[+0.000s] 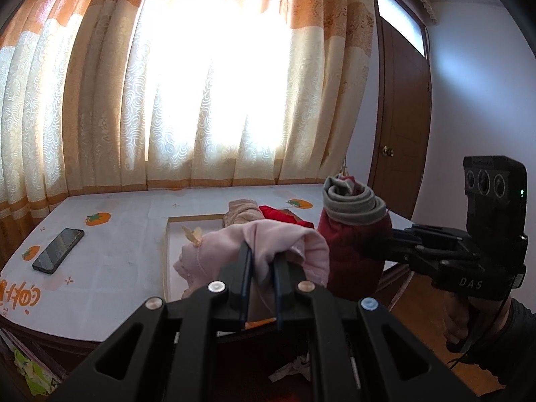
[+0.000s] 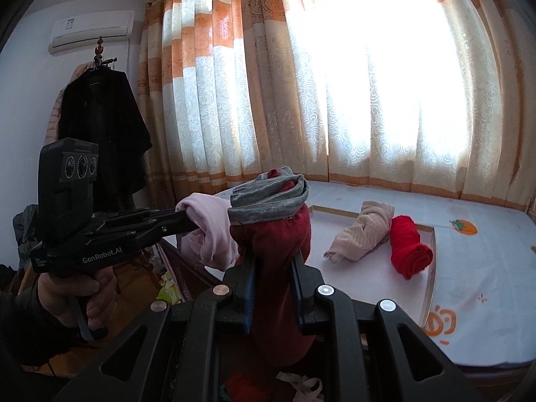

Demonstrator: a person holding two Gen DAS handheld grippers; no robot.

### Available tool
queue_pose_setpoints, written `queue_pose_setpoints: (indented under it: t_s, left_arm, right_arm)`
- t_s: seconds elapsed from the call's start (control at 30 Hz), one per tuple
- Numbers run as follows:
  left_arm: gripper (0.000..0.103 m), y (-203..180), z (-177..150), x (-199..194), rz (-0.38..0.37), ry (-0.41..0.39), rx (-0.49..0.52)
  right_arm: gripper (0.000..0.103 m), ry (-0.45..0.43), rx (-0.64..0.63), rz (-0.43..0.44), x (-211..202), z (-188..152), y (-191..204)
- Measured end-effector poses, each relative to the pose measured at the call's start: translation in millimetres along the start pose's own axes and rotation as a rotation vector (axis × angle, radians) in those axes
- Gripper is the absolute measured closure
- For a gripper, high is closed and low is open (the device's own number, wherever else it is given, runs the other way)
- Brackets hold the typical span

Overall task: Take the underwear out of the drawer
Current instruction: 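Carry the dark red sock with the right gripper while the left gripper carries the pink garment to the tray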

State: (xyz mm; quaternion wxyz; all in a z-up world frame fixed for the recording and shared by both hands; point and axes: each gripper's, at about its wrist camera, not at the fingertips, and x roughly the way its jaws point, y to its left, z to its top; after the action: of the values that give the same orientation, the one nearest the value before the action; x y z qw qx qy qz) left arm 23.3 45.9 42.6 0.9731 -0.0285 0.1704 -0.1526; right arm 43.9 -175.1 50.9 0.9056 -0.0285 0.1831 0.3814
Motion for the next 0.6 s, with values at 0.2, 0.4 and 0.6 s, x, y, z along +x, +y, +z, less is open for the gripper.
queue_pose_setpoints:
  t_s: [0.2, 0.4, 0.6]
  left_arm:
    - [0.094, 9, 13, 12, -0.023, 0.008, -0.032]
    - [0.094, 14, 22, 24, -0.023, 0.016, -0.038]
    - [0.094, 23, 27, 41, -0.030, 0.048, -0.060]
  right_arm:
    - [0.083, -0.001, -0.003, -0.005, 11, 18, -4]
    - [0.083, 0.008, -0.003, -0.011, 26, 31, -9]
    - [0.083, 0.031, 0.003, -0.024, 45, 37, -19]
